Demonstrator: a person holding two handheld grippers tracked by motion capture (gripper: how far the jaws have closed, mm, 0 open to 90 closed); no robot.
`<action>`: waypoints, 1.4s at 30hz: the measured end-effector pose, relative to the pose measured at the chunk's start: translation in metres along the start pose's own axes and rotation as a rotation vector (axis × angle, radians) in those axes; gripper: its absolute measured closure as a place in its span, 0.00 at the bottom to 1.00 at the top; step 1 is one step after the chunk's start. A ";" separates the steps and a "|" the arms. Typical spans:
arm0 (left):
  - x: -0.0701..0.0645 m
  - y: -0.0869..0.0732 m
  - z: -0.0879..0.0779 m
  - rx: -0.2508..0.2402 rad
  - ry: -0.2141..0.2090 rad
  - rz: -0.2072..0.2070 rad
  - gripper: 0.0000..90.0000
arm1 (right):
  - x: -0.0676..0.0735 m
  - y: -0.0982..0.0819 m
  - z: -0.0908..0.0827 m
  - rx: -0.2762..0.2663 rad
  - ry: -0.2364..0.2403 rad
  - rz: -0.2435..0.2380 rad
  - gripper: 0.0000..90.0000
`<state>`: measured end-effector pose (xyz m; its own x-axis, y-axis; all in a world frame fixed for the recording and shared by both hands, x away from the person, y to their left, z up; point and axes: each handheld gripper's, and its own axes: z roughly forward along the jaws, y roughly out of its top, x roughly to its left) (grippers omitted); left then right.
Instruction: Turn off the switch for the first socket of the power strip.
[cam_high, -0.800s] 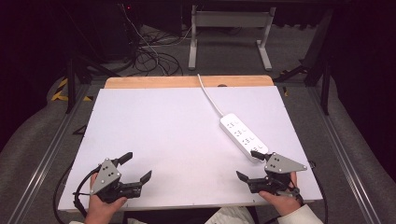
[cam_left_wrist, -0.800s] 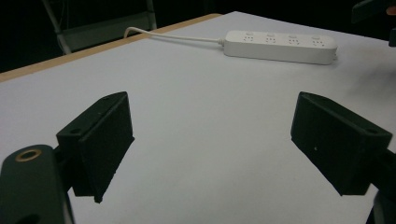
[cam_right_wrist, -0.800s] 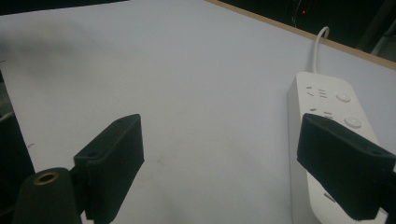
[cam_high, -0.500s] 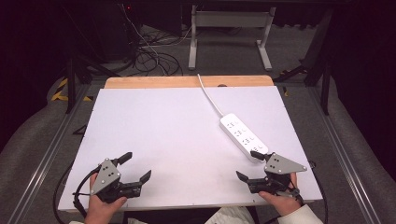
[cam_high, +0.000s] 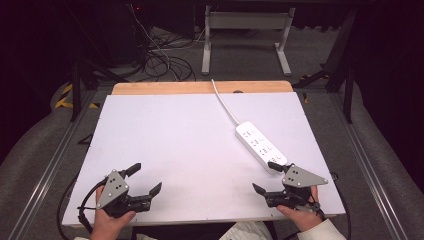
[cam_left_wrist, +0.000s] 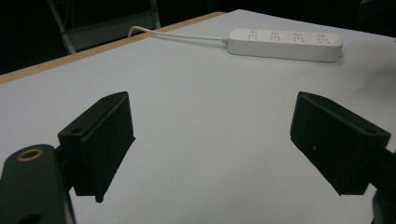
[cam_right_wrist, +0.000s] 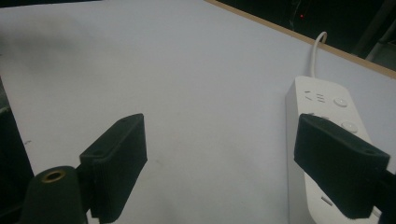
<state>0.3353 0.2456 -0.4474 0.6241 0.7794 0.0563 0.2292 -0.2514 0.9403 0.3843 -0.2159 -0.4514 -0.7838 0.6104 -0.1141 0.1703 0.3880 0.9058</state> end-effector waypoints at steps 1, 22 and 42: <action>0.000 0.000 0.000 -0.001 0.000 0.000 0.15 | 0.000 0.000 0.000 0.001 -0.001 0.003 0.18; 0.000 0.000 -0.001 -0.005 0.009 -0.002 0.15 | -0.011 0.022 -0.004 0.037 -0.011 -0.023 0.35; 0.000 0.000 -0.001 0.002 0.011 0.000 0.15 | -0.028 0.058 0.012 0.042 0.009 -0.019 0.41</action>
<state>0.3347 0.2467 -0.4471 0.6159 0.7856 0.0595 0.2306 -0.2520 0.9398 0.4231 -0.2018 -0.4008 -0.7926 0.5964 -0.1270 0.1800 0.4279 0.8857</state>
